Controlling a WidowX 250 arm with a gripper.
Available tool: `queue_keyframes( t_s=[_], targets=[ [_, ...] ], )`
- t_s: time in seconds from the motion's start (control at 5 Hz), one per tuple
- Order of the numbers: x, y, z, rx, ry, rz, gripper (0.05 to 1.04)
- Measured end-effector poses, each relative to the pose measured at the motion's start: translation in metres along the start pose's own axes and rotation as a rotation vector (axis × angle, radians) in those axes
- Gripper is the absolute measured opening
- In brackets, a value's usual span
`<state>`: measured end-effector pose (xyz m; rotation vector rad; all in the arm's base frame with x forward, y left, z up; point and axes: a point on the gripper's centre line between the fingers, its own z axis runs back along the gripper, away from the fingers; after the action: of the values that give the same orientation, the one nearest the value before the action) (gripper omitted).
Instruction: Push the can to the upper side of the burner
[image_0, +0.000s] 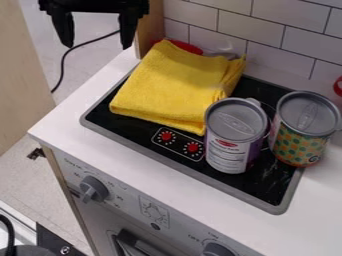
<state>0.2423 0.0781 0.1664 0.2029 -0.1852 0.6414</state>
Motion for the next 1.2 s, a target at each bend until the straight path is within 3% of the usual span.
queue_keyframes(
  t_s=[0.2,0.4,0.6,0.8,1.0,1.2],
  targets=[
    [-0.004,0.0,-0.005,0.012,0.03,-0.004,0.998],
    [-0.014,-0.015,0.0,0.044,0.112,-0.061,0.998],
    [-0.028,-0.038,0.01,0.056,0.108,-0.049,0.998],
    [-0.042,-0.071,0.023,0.015,0.093,-0.051,0.998],
    [-0.066,-0.117,0.024,-0.096,0.119,-0.063,0.998],
    [-0.089,-0.157,0.027,-0.129,0.15,-0.079,0.998]
  ],
)
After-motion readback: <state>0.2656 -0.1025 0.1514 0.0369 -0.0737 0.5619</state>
